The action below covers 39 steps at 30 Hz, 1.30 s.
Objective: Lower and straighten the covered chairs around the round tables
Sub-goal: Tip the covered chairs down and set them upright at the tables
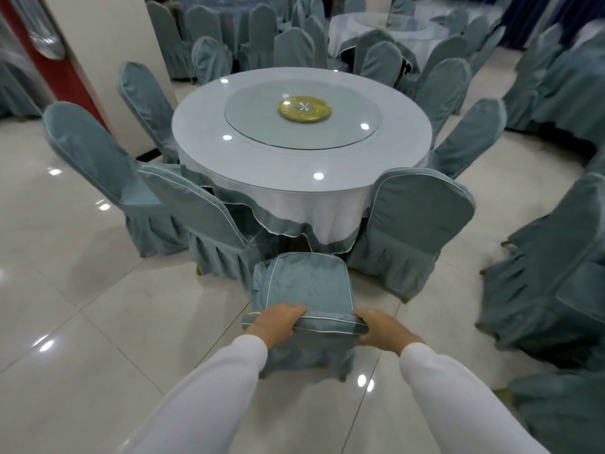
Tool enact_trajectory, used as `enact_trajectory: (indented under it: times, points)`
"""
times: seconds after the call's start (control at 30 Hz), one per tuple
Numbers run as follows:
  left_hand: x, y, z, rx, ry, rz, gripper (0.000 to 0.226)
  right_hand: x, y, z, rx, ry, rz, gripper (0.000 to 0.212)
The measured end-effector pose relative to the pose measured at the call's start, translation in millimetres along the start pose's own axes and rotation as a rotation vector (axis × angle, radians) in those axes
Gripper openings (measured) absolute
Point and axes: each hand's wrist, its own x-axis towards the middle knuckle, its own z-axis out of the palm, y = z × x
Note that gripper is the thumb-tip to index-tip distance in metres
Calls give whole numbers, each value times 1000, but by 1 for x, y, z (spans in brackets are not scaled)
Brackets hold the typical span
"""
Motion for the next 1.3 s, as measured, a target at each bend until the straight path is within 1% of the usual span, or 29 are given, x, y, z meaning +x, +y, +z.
enact_trajectory:
  times: [0.07,0.13,0.23,0.4,0.57,0.67,0.93,1.03,1.13,1.23,1.3]
  points:
    - [6,1,2,59,6,-24,38,0,1,8,-23,51,22,37]
    - [13,0,4,129,9,-39,41,0,5,11,-101,109,31,29]
    - [20,-6,11,162,4,-65,46,1,10,7,-179,161,16,20]
    - [33,-15,4,197,7,-30,48,12,7,-7,-278,167,-16,21]
    - [53,-24,-4,221,14,-28,49,26,8,-11,-314,197,-18,25]
    - [68,-28,-12,206,19,-22,47,38,9,-21,-333,209,-27,24]
    - [127,-39,-40,166,30,-88,42,83,22,-56,-326,230,-41,24]
    - [155,-35,-48,157,43,-104,41,105,36,-72,-310,218,-10,25]
    - [180,-36,-63,145,64,-107,37,128,48,-92,-304,184,-32,24]
    - [188,-48,-72,117,48,-125,35,145,53,-104,-283,70,-110,33]
    - [183,-63,-71,21,-6,-181,34,149,52,-102,-182,-7,-130,39]
